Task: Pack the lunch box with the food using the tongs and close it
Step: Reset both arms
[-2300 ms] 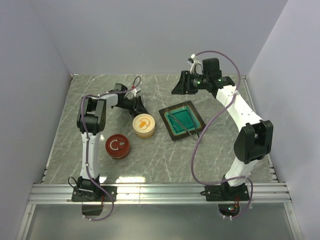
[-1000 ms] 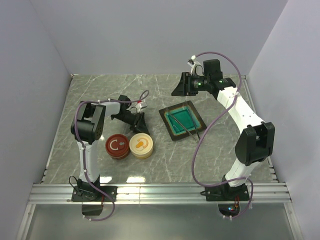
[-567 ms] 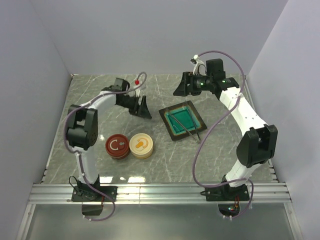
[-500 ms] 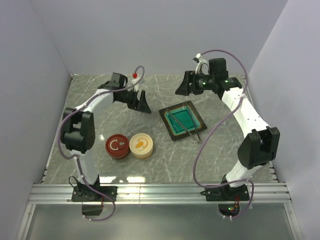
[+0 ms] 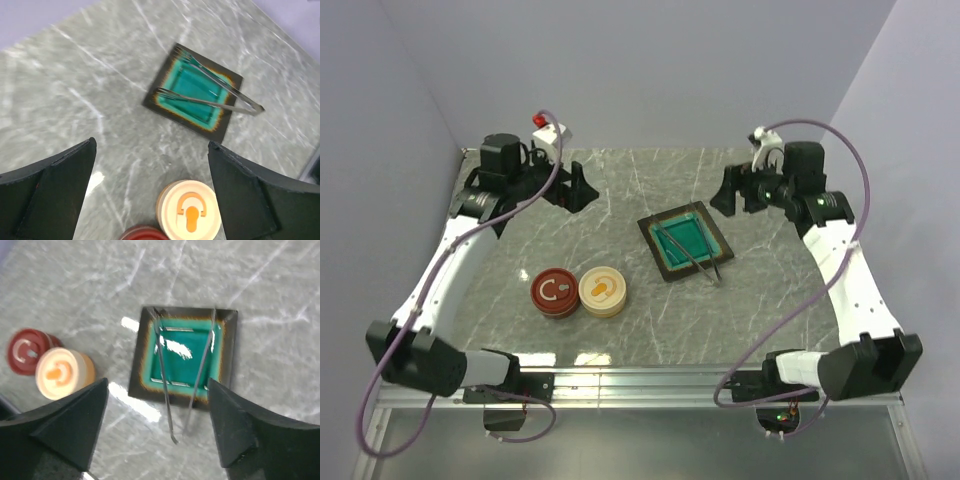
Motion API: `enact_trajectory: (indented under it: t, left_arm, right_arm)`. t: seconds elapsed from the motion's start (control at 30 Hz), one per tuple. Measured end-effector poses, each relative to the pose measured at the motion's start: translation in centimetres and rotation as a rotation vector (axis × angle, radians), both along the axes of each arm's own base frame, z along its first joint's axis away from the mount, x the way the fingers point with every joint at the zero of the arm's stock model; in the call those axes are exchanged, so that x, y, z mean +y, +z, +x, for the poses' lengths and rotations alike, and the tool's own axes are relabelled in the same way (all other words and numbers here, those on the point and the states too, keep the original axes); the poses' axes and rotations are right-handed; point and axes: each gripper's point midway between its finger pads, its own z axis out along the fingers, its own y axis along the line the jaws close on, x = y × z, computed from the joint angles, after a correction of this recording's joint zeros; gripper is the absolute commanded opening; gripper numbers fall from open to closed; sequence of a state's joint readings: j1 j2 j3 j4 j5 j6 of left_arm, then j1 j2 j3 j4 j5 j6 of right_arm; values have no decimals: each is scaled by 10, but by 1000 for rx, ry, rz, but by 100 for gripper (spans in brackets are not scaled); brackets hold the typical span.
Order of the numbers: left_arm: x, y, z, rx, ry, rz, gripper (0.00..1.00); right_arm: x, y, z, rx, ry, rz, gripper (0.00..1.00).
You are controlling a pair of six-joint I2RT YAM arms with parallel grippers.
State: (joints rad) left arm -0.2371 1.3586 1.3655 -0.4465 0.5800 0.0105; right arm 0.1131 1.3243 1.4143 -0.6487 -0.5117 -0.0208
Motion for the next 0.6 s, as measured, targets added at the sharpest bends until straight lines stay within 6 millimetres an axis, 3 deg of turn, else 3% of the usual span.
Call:
enact_trajectory:
  t: [0.1, 0.17, 0.23, 0.37, 0.47, 0.6]
  left_arm:
    - [16, 16, -15, -54, 72, 19, 99]
    - [23, 14, -23, -59, 103, 32, 99]
    - [31, 2, -35, -41, 127, 53, 99]
    - [46, -42, -59, 42, 170, 105, 99]
    - [56, -68, -72, 93, 208, 144, 99]
    - [67, -83, -77, 114, 252, 179, 99]
  right_arm:
    - [-10, -23, -25, 18, -12, -53, 100]
    - [-16, -41, -39, 42, -20, -78, 100]
    - [-19, -62, -54, 78, -16, -100, 100]
    - [-26, -98, -83, 135, -8, -134, 100]
    - [-29, -110, -97, 140, -2, -151, 100]
    - [-32, -116, -106, 130, 0, -168, 100]
